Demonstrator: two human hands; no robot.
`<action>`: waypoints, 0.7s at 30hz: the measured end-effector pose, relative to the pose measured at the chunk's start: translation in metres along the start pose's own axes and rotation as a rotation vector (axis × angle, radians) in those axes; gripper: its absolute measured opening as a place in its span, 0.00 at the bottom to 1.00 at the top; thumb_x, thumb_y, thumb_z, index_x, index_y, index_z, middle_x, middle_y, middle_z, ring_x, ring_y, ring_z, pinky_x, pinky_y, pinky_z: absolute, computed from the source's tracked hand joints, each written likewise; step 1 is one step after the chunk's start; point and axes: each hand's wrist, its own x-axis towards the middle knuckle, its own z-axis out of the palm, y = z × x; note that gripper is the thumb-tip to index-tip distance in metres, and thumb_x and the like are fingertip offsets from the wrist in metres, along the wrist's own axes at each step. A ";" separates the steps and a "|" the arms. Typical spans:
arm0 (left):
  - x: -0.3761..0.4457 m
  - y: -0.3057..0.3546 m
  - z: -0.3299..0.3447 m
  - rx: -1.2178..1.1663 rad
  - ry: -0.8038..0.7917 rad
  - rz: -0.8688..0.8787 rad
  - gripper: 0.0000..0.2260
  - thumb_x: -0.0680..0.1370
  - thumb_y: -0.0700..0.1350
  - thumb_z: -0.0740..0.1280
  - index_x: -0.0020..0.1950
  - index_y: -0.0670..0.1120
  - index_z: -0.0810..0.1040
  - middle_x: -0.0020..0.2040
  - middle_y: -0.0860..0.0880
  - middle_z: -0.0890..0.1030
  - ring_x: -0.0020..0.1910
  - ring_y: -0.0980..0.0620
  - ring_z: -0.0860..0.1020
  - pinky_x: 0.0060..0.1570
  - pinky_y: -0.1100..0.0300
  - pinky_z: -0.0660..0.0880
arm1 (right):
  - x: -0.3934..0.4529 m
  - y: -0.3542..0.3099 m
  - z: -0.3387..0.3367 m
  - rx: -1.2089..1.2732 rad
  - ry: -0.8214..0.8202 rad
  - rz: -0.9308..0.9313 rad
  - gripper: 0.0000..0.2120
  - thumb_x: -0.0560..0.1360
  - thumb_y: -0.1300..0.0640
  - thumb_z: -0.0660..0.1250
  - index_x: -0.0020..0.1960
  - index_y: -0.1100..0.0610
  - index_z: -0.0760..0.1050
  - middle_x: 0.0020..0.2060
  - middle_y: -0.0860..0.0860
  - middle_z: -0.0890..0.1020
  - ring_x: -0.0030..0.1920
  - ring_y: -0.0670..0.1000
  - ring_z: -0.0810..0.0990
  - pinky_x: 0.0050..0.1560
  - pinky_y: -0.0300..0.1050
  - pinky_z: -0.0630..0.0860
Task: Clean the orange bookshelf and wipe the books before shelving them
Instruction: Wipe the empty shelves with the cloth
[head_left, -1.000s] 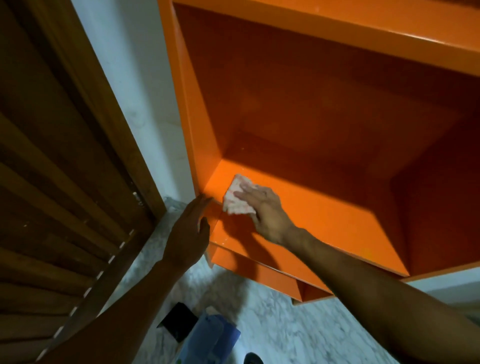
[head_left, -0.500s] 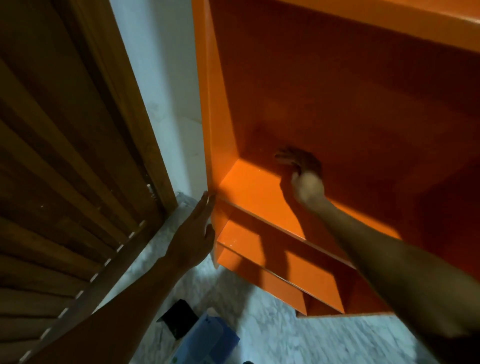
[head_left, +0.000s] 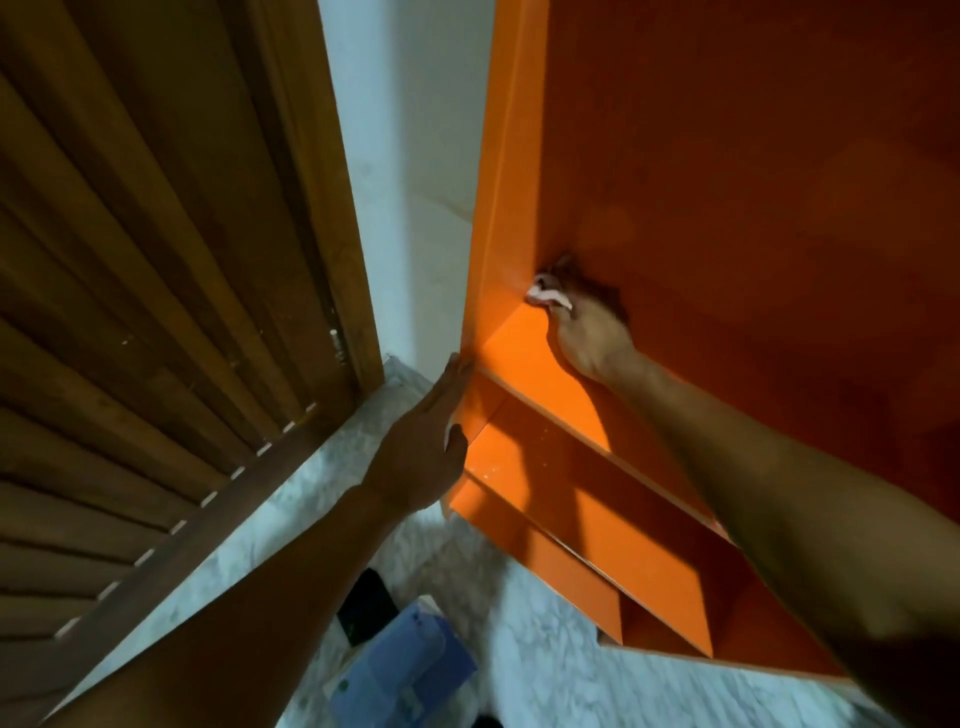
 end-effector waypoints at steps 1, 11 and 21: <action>0.003 0.002 0.001 -0.012 -0.009 -0.028 0.36 0.80 0.35 0.62 0.82 0.55 0.49 0.82 0.55 0.55 0.62 0.37 0.76 0.59 0.42 0.76 | -0.007 -0.003 0.002 -0.040 -0.004 -0.020 0.20 0.81 0.51 0.55 0.71 0.49 0.73 0.72 0.51 0.73 0.72 0.54 0.69 0.72 0.48 0.63; 0.013 0.037 -0.033 -0.169 0.004 -0.031 0.29 0.78 0.41 0.55 0.81 0.46 0.59 0.72 0.40 0.73 0.64 0.45 0.76 0.64 0.53 0.73 | -0.100 -0.031 0.040 -0.193 -0.045 -0.302 0.33 0.67 0.72 0.64 0.69 0.51 0.75 0.71 0.53 0.73 0.64 0.60 0.70 0.63 0.61 0.69; 0.009 0.029 -0.033 -0.091 -0.073 0.071 0.31 0.76 0.30 0.58 0.79 0.38 0.59 0.60 0.26 0.76 0.40 0.62 0.80 0.35 0.71 0.75 | -0.184 0.019 -0.008 -0.722 -0.078 -0.564 0.23 0.71 0.64 0.56 0.61 0.58 0.81 0.61 0.55 0.82 0.63 0.58 0.67 0.61 0.52 0.60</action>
